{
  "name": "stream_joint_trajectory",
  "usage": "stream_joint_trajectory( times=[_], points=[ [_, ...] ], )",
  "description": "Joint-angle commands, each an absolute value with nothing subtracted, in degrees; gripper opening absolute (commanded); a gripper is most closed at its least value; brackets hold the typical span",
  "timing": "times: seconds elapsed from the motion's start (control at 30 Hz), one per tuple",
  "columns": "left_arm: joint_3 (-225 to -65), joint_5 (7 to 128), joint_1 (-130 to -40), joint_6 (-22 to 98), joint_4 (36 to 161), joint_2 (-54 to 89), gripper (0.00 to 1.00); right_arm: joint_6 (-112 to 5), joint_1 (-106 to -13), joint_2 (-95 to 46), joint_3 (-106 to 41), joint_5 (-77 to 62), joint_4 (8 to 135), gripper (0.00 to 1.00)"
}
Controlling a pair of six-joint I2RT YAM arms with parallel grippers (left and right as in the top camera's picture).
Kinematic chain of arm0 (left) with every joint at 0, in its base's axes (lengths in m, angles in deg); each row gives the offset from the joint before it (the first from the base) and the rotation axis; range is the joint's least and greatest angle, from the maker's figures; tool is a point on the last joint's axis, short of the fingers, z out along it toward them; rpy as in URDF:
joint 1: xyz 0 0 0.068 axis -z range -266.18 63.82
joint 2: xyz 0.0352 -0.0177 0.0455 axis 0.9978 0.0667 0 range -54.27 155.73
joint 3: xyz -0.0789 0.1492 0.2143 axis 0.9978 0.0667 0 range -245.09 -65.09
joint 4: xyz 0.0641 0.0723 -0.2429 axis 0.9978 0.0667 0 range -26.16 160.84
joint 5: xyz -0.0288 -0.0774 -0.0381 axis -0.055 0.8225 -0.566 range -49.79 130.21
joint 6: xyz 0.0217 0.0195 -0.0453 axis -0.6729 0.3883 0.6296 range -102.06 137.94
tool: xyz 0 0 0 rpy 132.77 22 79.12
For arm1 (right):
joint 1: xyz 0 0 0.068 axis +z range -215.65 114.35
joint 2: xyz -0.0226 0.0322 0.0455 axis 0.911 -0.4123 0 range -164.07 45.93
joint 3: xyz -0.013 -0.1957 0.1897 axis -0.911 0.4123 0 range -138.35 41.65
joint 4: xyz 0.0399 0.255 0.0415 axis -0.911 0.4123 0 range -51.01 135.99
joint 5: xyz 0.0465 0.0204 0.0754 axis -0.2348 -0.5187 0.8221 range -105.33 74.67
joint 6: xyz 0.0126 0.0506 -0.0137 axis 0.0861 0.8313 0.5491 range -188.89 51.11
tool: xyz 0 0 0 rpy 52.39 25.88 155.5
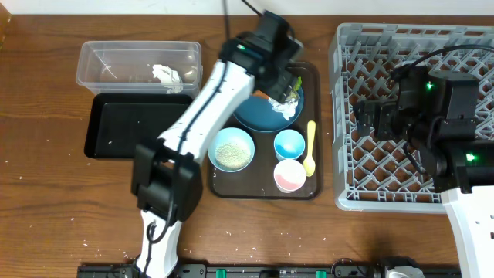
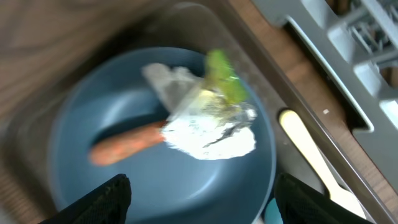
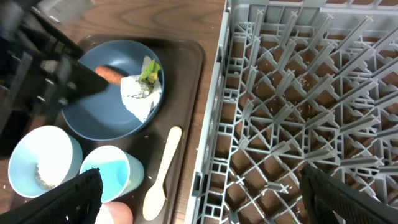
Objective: Sort waste into correct bins and load items into the dishwasher rack
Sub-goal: 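Reach the left gripper back to the plate and grasp the green wrapper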
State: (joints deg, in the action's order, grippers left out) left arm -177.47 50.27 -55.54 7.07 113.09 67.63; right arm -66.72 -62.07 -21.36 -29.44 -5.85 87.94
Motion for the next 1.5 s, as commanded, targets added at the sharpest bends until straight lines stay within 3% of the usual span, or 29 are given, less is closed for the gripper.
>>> stream_joint_trajectory(
  times=[0.0,0.2,0.3,0.6,0.83,0.97,1.07,1.47],
  points=[
    [-176.57,52.48,-55.19,4.49,113.27,70.52,0.77,-66.17,-62.25,-21.60,-30.56,-5.22,88.55,0.99],
    [-176.57,60.11,-53.25,5.19,109.07,70.80,0.78,-66.17,-62.25,-21.60,-30.56,-5.22,88.70,0.99],
    [-176.57,56.22,-52.27,7.64,105.53,71.77,0.82,-66.17,-62.25,-21.60,-30.56,-5.22,88.74,0.99],
    [-176.57,47.19,-51.83,14.24,101.83,77.47,0.81,-66.17,-62.25,-21.60,-30.56,-5.22,89.62,0.99],
    [-176.57,46.97,-51.85,15.29,100.74,77.86,0.51,-66.17,-62.25,-21.60,-30.56,-5.22,89.60,0.99],
    [-176.57,46.97,-51.87,15.29,100.35,77.86,0.22,-66.17,-62.25,-21.60,-30.56,-5.22,89.79,0.99],
    [-176.57,46.97,-51.85,15.64,100.37,77.86,0.07,-66.17,-62.25,-21.60,-30.56,-5.22,89.86,0.99],
    [-176.59,48.76,-51.70,18.72,100.65,75.77,0.06,-66.17,-62.25,-21.60,-30.56,-5.24,89.84,0.99]
  ],
)
